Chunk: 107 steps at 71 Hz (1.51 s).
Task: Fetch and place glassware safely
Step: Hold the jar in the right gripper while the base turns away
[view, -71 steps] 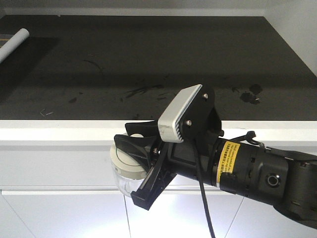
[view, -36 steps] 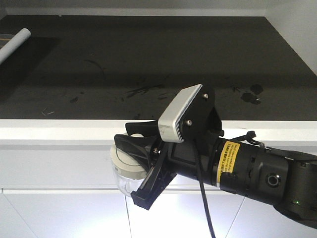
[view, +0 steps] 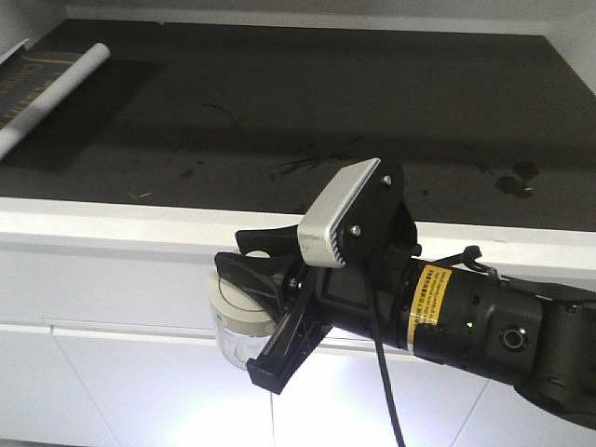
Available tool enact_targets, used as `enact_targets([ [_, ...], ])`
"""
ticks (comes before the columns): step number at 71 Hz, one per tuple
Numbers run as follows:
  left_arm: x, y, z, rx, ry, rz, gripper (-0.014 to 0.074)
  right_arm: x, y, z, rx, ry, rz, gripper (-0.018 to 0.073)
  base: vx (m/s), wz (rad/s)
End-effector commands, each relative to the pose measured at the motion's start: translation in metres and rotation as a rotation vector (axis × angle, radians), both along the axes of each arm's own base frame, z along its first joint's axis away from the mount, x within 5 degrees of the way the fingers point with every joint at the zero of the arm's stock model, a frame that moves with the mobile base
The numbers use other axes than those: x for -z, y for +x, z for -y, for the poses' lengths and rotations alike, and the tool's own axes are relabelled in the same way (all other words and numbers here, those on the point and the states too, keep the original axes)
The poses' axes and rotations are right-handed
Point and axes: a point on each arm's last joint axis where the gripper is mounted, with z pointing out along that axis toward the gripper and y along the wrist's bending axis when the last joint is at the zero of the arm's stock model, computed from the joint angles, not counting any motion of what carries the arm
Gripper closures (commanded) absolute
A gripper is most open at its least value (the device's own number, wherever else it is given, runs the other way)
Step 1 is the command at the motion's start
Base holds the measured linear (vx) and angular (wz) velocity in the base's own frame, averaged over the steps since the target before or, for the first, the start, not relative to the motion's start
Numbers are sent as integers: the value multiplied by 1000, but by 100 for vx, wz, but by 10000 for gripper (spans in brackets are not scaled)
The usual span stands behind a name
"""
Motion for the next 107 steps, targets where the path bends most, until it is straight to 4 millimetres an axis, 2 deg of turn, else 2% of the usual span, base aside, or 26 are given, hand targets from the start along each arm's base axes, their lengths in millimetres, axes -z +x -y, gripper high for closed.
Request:
enact_targets([
  [1,-15,0,1,8,-20,93,603,-25,-6,0,-42,110,53,563,-5,23],
  [29,-15,0,1,8,-20,93,603,-25,-6,0,-42,109,54,563,-6,39],
  [107,-15,0,1,8,-20,93,603,-25,-6,0,-42,109,54,563,-2,61],
])
